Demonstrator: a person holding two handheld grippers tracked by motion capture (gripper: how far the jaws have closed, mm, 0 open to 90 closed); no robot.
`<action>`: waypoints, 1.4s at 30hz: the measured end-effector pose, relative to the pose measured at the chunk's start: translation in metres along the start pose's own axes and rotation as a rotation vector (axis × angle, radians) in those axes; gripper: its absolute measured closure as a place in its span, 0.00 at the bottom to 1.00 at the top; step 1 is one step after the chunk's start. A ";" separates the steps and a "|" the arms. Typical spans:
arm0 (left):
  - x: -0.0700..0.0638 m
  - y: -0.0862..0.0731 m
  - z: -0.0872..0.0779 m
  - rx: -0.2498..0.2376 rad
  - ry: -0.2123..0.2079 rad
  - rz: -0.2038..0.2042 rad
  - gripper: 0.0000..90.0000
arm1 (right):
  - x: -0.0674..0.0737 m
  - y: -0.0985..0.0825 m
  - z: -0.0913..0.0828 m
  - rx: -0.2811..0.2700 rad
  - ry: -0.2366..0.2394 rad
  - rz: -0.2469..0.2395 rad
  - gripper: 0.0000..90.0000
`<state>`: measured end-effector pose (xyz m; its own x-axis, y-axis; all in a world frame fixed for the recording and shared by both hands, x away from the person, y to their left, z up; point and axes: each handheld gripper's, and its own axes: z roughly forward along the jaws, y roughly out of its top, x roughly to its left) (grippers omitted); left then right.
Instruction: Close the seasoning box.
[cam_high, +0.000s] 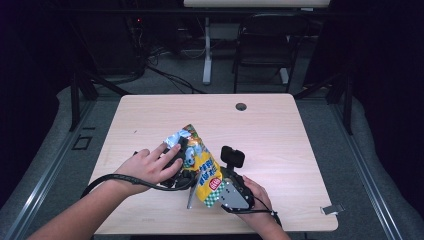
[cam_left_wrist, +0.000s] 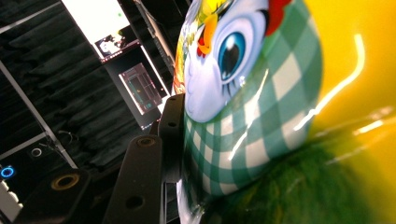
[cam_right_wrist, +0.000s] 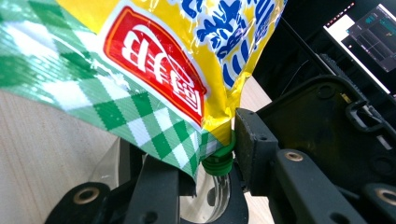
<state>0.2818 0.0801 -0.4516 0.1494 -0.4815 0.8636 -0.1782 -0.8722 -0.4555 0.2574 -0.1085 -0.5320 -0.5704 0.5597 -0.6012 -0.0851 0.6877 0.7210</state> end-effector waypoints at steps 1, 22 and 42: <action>0.000 0.000 0.000 0.000 -0.003 0.000 0.72 | 0.000 0.000 0.000 -0.002 0.004 0.005 0.78; 0.003 -0.002 -0.002 0.005 -0.014 0.019 0.73 | -0.001 0.001 0.001 -0.012 0.055 0.106 0.79; 0.007 -0.004 -0.003 0.002 -0.022 0.035 0.73 | -0.004 0.002 0.002 -0.025 0.082 0.164 0.79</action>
<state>0.2808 0.0804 -0.4437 0.1640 -0.5136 0.8422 -0.1814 -0.8549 -0.4860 0.2606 -0.1085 -0.5291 -0.6432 0.6226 -0.4456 -0.0053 0.5784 0.8158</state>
